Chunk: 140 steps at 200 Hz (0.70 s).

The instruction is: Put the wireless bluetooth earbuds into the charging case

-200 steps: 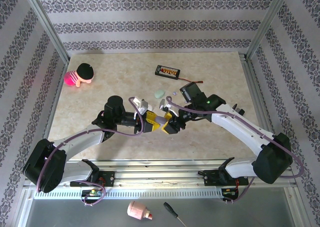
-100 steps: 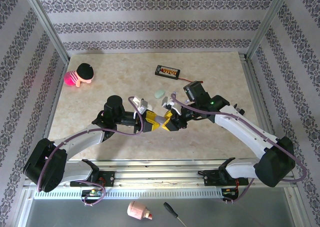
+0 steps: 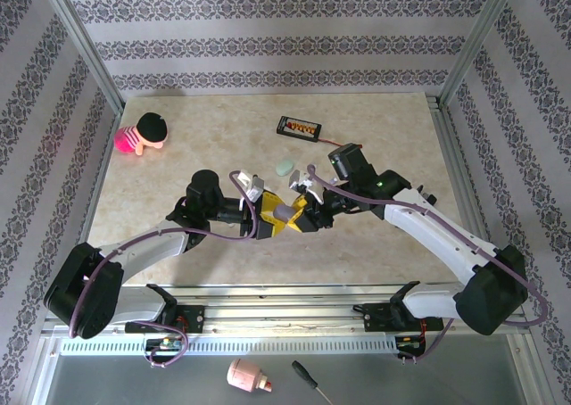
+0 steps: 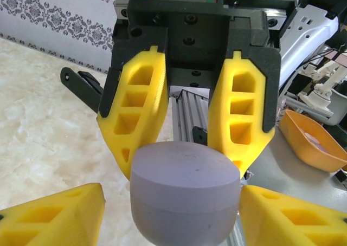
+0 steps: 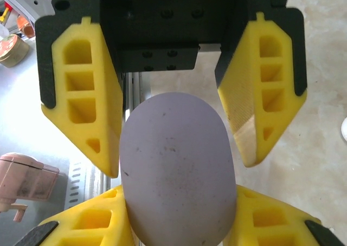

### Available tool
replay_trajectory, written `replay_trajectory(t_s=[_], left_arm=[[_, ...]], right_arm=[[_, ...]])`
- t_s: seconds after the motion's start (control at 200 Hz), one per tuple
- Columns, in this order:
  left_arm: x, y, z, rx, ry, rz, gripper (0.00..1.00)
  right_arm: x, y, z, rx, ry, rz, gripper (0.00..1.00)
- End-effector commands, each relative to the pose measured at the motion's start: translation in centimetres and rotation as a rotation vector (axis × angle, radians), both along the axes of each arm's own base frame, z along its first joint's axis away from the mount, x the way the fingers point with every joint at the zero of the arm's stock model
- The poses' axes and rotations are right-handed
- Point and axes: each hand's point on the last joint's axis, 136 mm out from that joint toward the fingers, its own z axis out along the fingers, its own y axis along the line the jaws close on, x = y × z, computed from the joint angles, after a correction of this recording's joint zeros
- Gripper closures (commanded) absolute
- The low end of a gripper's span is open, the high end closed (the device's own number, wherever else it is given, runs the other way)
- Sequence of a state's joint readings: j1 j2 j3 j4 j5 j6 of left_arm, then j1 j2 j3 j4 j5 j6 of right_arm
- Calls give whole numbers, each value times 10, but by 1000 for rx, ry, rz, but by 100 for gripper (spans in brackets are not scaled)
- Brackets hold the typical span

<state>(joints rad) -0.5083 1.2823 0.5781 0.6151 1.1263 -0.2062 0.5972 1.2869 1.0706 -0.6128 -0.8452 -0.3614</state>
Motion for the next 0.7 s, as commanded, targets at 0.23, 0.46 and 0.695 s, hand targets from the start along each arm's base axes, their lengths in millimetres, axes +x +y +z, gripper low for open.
replay_trajectory(t_s=[0.23,0.46,0.695], left_arm=[[-1,0,10,-38,-34,-20,43],[-2,0,11,-44,-34,-24,50],[-3,1,11,-48,-51,-26,64]], right_arm=[[-3,0,6,40,10,9,76],[-3,-1,1,22,18,7,76],[-2,-2,-1,14,17,5,67]])
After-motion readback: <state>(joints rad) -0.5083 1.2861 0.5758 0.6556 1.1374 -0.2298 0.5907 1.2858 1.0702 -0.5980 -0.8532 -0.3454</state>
